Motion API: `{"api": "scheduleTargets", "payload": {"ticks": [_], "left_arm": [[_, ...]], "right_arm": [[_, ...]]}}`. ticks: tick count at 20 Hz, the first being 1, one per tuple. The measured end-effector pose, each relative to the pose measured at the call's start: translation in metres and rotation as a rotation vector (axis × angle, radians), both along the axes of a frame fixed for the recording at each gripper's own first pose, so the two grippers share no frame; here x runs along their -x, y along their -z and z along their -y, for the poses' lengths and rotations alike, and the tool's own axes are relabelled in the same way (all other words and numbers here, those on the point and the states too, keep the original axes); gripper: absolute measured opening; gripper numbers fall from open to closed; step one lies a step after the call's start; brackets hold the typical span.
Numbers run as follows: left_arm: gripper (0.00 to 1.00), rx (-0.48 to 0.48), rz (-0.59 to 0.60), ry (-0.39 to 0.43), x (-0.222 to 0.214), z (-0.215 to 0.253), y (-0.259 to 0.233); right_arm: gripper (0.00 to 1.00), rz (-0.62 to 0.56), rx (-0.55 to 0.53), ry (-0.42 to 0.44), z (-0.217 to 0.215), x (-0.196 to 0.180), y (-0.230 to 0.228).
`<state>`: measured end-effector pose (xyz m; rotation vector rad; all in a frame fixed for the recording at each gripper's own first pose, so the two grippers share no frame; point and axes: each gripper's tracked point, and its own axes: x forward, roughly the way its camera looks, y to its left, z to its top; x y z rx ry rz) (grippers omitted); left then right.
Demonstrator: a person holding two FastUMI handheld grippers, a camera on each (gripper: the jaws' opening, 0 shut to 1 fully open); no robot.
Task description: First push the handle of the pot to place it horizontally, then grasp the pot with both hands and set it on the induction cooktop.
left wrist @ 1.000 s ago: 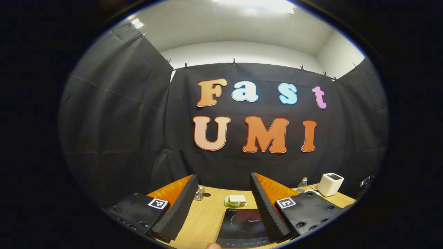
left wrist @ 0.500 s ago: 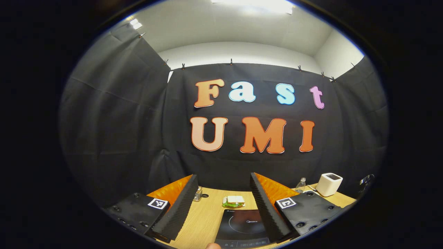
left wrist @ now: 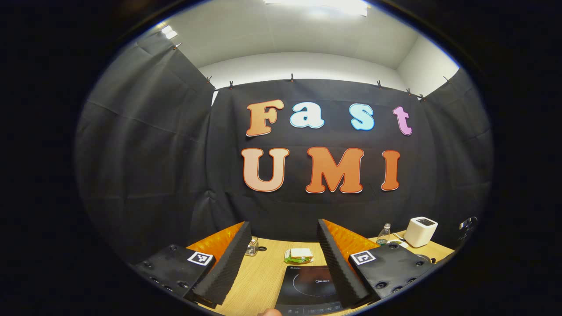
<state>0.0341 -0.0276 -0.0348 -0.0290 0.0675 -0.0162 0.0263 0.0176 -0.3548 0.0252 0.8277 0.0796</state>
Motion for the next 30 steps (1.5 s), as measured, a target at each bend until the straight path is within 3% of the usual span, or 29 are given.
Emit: {"api": "scheduleTargets", "payload": {"ticks": [30], "left_arm": [[0.98, 0.006, -0.026, -0.003, -0.017, 0.010, 0.015]], "right_arm": [[0.00, 0.016, 0.007, 0.036, 0.020, -0.047, 0.006]]}}
